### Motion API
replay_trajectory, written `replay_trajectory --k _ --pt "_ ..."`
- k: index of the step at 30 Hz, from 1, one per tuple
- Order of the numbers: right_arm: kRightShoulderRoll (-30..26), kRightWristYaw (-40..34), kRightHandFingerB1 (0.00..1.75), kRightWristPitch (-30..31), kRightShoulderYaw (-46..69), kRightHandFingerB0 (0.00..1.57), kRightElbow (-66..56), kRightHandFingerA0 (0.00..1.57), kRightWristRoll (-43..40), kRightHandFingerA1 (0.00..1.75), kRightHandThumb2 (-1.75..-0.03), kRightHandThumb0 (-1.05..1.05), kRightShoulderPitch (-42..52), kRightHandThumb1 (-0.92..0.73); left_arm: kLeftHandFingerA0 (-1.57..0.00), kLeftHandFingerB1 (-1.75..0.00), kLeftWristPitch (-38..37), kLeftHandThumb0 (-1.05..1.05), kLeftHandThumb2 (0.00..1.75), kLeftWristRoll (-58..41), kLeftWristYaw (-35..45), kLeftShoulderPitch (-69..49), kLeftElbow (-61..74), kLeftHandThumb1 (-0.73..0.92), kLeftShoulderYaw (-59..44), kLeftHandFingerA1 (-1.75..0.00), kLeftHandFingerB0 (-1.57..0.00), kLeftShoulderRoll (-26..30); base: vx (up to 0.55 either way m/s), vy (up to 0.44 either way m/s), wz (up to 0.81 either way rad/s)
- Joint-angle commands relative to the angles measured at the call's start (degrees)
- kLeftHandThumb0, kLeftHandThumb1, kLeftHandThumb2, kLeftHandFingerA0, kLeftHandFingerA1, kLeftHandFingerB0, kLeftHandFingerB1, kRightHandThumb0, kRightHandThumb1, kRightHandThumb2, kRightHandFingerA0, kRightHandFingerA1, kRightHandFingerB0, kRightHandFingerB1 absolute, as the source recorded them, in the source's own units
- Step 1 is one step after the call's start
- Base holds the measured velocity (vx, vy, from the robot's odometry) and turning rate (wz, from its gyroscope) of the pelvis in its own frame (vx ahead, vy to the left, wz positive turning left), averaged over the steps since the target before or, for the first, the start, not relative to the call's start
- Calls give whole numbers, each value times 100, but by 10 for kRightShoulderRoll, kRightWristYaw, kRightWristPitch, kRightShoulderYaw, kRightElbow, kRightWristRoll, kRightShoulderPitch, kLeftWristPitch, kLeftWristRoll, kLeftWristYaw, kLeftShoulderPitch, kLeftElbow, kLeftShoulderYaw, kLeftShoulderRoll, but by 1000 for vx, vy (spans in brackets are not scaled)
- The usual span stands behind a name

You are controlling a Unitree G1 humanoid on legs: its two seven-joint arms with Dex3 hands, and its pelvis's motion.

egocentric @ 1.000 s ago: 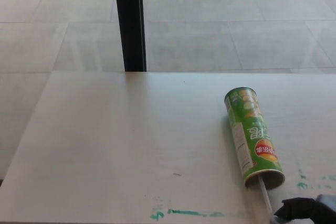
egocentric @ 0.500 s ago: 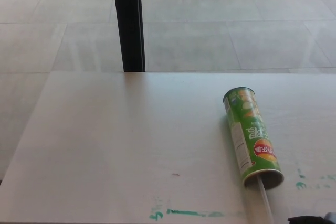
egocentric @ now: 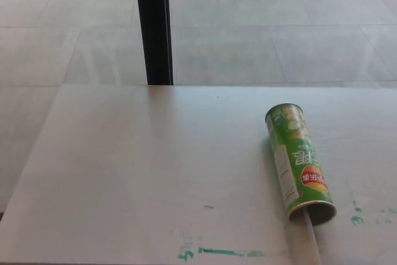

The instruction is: Use the finger on the right hand of the robot to pull out the chips tray kept inside a container in the middle of the desk

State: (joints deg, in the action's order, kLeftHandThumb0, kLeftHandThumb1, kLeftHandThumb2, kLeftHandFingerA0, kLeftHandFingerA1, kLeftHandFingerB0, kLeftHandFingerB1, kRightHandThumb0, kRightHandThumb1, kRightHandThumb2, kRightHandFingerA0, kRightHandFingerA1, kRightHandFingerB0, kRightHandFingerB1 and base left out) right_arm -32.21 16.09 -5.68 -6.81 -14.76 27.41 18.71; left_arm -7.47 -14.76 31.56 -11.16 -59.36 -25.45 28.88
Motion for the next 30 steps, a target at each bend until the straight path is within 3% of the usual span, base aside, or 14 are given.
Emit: replay_trajectory --k 1,2,4,7,14,16,18,26,28,30 --pt "-13 17 55 -4 1 63 -4 89 -5 145 -65 -17 13 -56 -33 -42 -16 -67 63 2 0 2 -15 74 0 -62 -31 13 0 0 0" --pt "-15 9 53 -25 6 62 5 84 -13 151 -59 -9 9 -56 -34 -45 -8 -67 62 -1 0 4 -15 73 -2 -65 -32 13 0 0 0" --pt "-16 19 50 -10 9 57 -3 81 -17 157 -59 -11 3 -57 -34 -45 -11 -68 61 -4 4 -5 -5 73 -4 -66 -32 10 0 0 0" --pt "-23 36 47 11 16 49 -12 82 -17 147 -64 -19 -25 -56 -33 -43 -15 -68 62 -1 -1 -12 8 73 0 -65 -30 6 0 0 0" --pt "-42 48 43 9 42 42 -9 81 -21 151 -61 -14 -108 -57 -34 -42 -15 -69 62 -6 1 -12 3 73 -4 -64 -29 4 0 0 0" --pt "-45 63 43 22 51 40 -20 81 -33 137 -62 -17 -123 -54 -33 -43 -15 -69 62 -4 -3 -21 17 73 -3 -64 -30 4 0 0 0" --pt "-44 90 39 62 68 37 -46 78 -58 147 -60 -13 -133 -54 -33 -43 -9 -68 62 -6 -2 -22 17 73 -5 -66 -30 5 0 0 0" --pt "-48 121 38 91 106 32 -94 81 -90 151 -61 -13 -107 -53 -33 -40 -15 -67 63 0 -10 -26 11 74 -1 -60 -31 2 0 0 0" --pt "-71 142 38 82 137 35 -102 74 -112 153 -57 -11 -87 -55 -34 -44 -27 -69 62 3 -13 -31 11 74 0 -62 -33 0 0 0 0" --pt "-87 152 40 74 169 36 -100 81 -131 154 -59 -10 -77 -54 -34 -45 -24 -69 62 0 -10 -30 6 73 -2 -64 -33 2 0 0 0"
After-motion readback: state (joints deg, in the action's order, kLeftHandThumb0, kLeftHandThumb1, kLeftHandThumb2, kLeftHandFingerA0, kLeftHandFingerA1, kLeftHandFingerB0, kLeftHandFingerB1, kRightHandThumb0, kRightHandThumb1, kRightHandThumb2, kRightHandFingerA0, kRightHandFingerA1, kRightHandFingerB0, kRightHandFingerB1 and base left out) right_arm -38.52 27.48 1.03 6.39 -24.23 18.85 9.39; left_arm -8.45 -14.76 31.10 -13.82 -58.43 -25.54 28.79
